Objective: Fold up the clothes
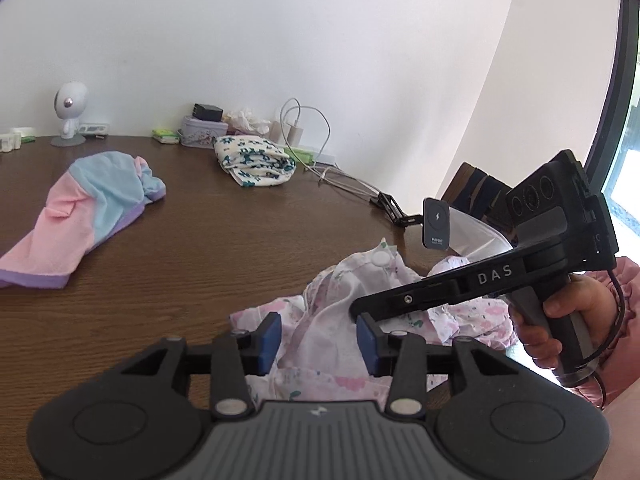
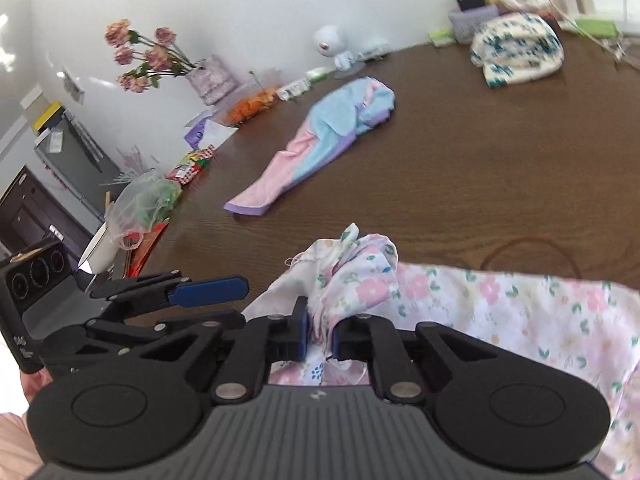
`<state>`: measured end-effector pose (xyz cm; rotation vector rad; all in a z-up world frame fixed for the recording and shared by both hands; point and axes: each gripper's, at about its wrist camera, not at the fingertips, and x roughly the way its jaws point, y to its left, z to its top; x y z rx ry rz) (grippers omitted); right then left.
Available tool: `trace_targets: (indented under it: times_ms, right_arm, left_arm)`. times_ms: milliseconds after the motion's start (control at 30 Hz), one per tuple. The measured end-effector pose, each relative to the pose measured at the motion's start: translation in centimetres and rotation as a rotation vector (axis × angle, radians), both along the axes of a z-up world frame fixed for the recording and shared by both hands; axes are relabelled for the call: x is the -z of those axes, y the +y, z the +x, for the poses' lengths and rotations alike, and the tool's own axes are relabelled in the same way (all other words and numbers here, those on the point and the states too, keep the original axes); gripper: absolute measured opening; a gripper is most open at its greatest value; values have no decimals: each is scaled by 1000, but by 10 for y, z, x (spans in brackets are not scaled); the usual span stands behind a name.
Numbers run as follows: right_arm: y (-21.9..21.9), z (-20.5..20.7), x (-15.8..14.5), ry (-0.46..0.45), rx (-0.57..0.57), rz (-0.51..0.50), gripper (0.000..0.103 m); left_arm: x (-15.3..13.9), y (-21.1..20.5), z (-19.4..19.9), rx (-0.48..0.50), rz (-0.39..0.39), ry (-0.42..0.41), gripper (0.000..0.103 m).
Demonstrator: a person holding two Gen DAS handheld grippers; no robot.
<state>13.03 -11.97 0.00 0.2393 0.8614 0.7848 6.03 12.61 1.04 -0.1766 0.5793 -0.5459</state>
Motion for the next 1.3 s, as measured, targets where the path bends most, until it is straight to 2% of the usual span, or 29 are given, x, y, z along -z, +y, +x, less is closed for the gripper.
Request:
trace_targets:
  times_ms: [67, 167, 233, 333, 367, 400, 500, 533, 567, 700, 767, 833, 933, 967, 1100, 1233, 1300]
  right_arm:
    - [1, -3, -13, -75, -36, -15, 10]
    - [-7, 4, -8, -103, -31, -68, 10]
    - [-18, 14, 9, -64, -7, -68, 10]
    - [-33, 21, 30, -14, 6, -9, 10]
    - [-35, 20, 33, -9, 10, 9, 11]
    - [-38, 20, 36, -5, 14, 22, 12]
    - [-46, 19, 41, 14, 35, 52, 29]
    - [-49, 18, 42, 17, 45, 62, 47]
    - [-53, 15, 40, 8, 62, 71, 52]
    - [-66, -5, 20, -106, 133, 77, 52]
    - [-62, -18, 5, -191, 118, 69, 51]
    - [-46, -31, -9, -289, 72, 38, 41]
    - [-8, -44, -16, -414, -38, -120, 40]
    - [0, -45, -14, -429, -61, -158, 40]
    - [10, -43, 0, -405, -75, -245, 40]
    - [-12, -35, 17, -330, 15, -293, 40]
    - [-29, -33, 20, -294, 75, -263, 40]
  left_arm:
    - [-4, 1, 4, -20, 3, -9, 43]
    - [-3, -1, 15, -43, 10, 4, 43]
    - [2, -4, 24, -52, 12, 29, 42]
    - [9, -11, 36, -57, 31, 56, 40]
    - [11, -14, 38, -56, 46, 62, 36]
    - [14, -17, 41, -49, 60, 66, 25]
    - [20, -25, 46, -25, 91, 81, 18]
    - [22, -28, 47, -20, 101, 85, 16]
    - [23, -29, 48, -17, 108, 88, 14]
    - [29, -33, 50, -16, 129, 99, 14]
    - [32, -35, 53, -23, 140, 109, 14]
    - [34, -37, 54, -27, 152, 112, 14]
    - [37, -39, 53, -41, 161, 119, 14]
    - [38, -39, 53, -47, 160, 122, 14]
    - [41, -39, 53, -72, 153, 133, 14]
    - [43, -42, 52, -83, 164, 123, 14]
    - [42, -44, 50, -85, 171, 116, 14]
